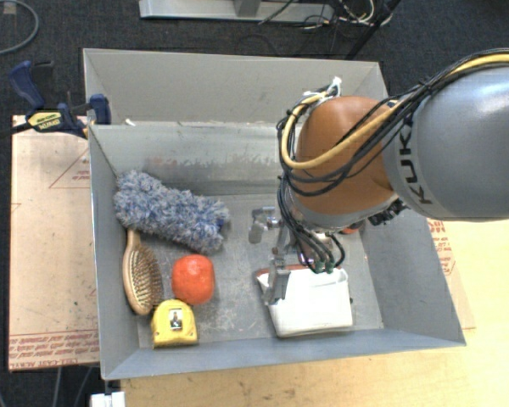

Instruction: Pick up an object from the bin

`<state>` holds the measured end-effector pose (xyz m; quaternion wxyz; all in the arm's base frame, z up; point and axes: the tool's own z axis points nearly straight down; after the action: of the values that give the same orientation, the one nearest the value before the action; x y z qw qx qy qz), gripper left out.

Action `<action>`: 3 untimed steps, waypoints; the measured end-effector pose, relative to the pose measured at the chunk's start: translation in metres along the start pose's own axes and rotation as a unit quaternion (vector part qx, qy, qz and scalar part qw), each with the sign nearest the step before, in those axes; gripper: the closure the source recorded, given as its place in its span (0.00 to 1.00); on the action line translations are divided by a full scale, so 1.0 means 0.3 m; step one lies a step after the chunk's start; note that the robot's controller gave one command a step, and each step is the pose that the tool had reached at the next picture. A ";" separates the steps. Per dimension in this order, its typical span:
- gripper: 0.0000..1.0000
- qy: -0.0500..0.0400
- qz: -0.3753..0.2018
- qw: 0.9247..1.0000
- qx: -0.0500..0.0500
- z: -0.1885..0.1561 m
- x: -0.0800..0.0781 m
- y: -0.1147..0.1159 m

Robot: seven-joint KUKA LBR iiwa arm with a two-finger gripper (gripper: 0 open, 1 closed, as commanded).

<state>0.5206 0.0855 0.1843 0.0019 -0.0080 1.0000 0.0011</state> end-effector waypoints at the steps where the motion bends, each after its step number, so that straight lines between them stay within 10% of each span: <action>1: 0.00 0.001 -0.018 1.000 0.000 0.207 0.041 -0.111; 3: 0.00 -0.005 -0.036 0.999 0.000 0.215 0.014 -0.248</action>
Offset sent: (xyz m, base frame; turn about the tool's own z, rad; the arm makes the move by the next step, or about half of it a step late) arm -0.0052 -0.0653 -0.0025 0.0128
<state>0.5179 0.0112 0.1198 0.0073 -0.0438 0.9990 0.0010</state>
